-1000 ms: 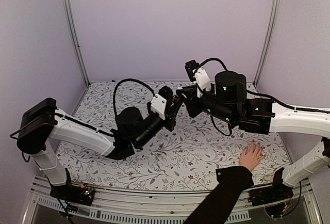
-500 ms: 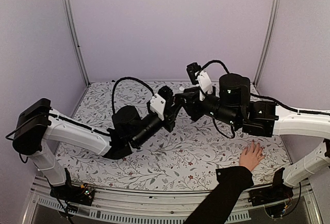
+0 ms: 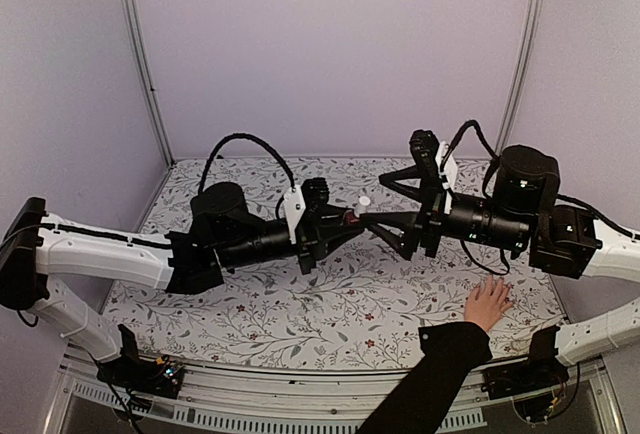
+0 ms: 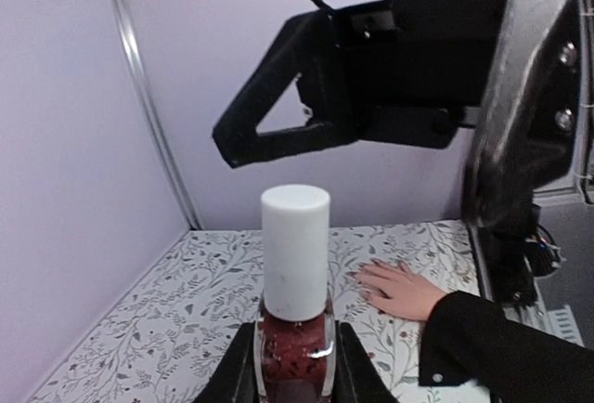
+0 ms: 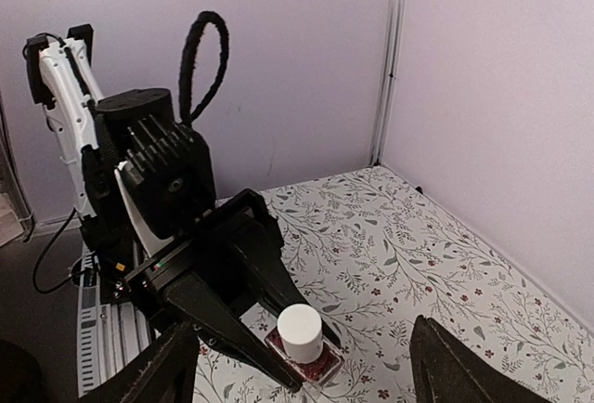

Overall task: Paint the nails
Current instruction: Screw the nail polish bottle.

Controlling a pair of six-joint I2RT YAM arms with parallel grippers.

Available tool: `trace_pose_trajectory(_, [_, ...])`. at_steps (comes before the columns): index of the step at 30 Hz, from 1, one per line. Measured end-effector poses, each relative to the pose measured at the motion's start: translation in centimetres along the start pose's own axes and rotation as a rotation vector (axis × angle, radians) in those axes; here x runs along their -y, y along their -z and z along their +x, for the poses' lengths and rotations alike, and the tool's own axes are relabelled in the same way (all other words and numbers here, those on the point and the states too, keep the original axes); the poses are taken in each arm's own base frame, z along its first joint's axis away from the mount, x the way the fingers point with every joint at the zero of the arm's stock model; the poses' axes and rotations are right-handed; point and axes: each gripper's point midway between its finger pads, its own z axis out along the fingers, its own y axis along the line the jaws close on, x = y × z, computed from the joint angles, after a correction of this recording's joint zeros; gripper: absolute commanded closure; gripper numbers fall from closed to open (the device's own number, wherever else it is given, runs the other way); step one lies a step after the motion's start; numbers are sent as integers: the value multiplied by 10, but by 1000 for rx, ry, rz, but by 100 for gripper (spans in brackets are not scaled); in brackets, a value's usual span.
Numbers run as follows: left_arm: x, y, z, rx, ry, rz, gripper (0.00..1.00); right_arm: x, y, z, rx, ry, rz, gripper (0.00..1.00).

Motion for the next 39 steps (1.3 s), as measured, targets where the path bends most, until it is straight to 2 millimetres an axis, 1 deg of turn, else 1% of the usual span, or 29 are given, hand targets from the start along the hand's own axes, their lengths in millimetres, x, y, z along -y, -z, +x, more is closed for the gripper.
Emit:
trace_pose_trajectory(2, [14,4,3,-14,9,116,100,-10,5,0,-5,26,-63,18])
trace_pose_trajectory(5, [29,13,6,-21,34,269,100,-27,11,6,-29,68,-163,23])
trace_pose_trajectory(10, [61,34,-1,14,89,542,100,-59,22,20,-81,134,-360,29])
trace_pose_trajectory(13, [80,44,-10,37,123,694,100,-73,27,19,-86,166,-454,31])
trace_pose_trajectory(17, [94,50,-14,49,169,826,100,-87,27,15,-84,193,-548,36])
trace_pose_trajectory(21, [103,54,-8,30,219,902,100,-97,25,17,-88,204,-619,47])
trace_pose_trajectory(25, [106,54,-6,21,245,944,100,-105,21,20,-105,206,-672,56])
trace_pose_trajectory(27, [107,55,-7,21,249,956,100,-108,19,22,-116,203,-694,66])
trace_pose_trajectory(28, [108,55,-7,21,252,961,100,-110,18,23,-119,205,-704,74])
trace_pose_trajectory(30, [109,57,-7,23,254,969,100,-112,17,24,-128,205,-720,85])
trace_pose_trajectory(32, [109,57,-8,23,255,975,100,-115,16,25,-135,202,-737,93])
trace_pose_trajectory(35, [109,58,-9,25,257,980,100,-117,16,24,-142,196,-754,100])
trace_pose_trajectory(39, [108,57,-10,36,250,972,100,-117,16,22,-142,197,-759,100])
